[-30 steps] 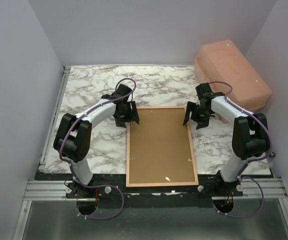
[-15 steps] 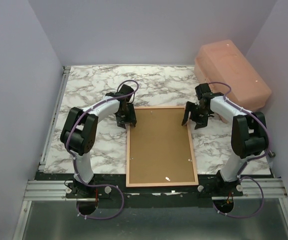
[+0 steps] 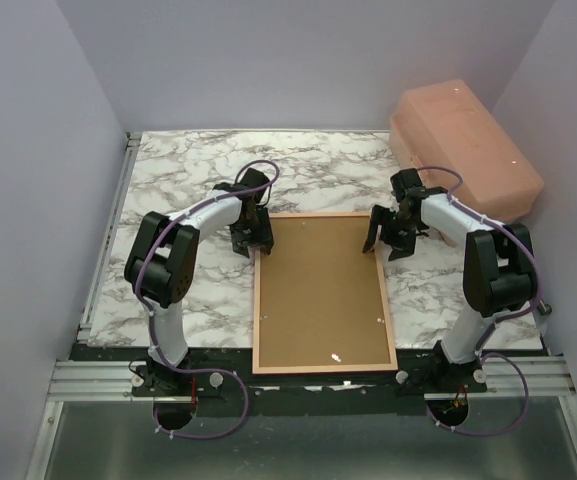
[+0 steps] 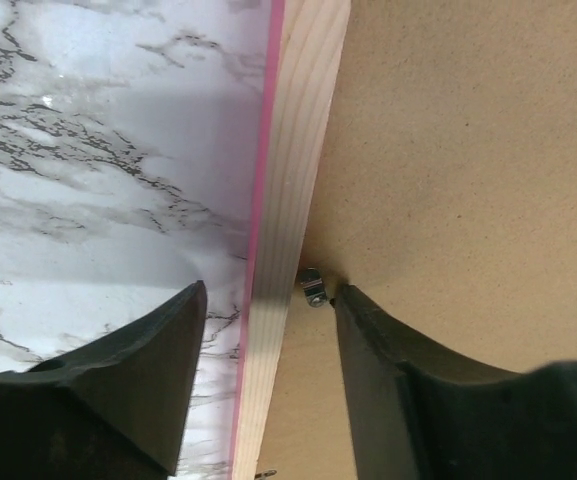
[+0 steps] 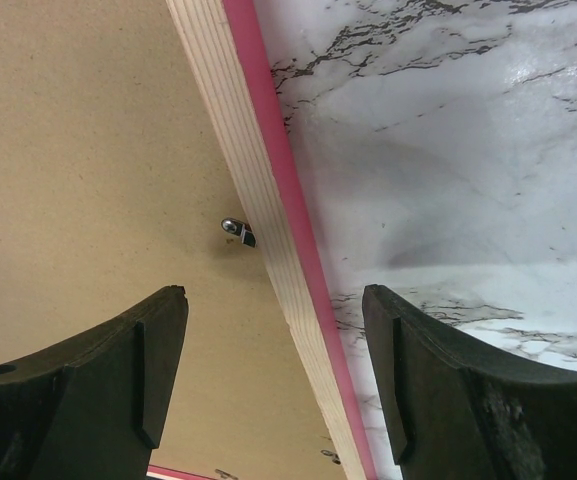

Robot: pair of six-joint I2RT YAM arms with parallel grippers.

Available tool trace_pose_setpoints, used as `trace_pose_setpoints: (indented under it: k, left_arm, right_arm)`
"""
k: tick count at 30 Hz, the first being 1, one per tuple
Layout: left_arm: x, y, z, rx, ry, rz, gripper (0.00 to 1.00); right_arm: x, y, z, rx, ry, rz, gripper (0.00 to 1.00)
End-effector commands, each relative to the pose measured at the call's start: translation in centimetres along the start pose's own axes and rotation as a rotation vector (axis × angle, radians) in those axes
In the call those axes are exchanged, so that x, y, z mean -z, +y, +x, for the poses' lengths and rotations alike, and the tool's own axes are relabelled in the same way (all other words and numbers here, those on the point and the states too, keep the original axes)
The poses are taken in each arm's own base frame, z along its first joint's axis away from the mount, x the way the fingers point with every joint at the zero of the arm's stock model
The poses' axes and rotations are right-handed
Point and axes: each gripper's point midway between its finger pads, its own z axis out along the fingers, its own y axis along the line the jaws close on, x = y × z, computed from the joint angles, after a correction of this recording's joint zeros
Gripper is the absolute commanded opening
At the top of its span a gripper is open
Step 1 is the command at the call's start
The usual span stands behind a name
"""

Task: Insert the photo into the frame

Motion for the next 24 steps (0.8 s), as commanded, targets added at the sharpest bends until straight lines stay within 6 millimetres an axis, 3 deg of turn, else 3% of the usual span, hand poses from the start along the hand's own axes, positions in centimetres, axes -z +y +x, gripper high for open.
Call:
trace_pose_setpoints:
  k: [1, 4, 11, 19, 24]
  left_arm:
    - [-0.5, 0.5, -1.0, 0.005, -0.026, -0.029, 0.61]
    - [-0.5, 0.8, -1.2, 0.012, -0.034, -0.029, 0.66]
    - [-0.1, 0.9, -1.7, 0.039, -0.055, 0.018, 0.58]
    - [-0.7, 1.4, -1.4, 0.042, -0.037, 0.007, 0.4]
    - [-1.1, 1.8, -0.5, 0.027, -0.016, 0.009, 0.16]
  right_arm:
    - [-0.7, -0.2, 0.6, -0.016, 0.024, -0.012, 0.78]
    - [-0.9, -0.2, 0.7, -0.014, 0.03, -0.014, 0.78]
    - [-1.1, -0.1, 1.0, -0.017, 0.041, -0.024, 0.78]
    - [-1.2, -0.3, 1.4, -0.013, 0.048, -0.021, 0.78]
    - [-1.3, -0.2, 1.4, -0.016, 0.05, -0.024, 0.78]
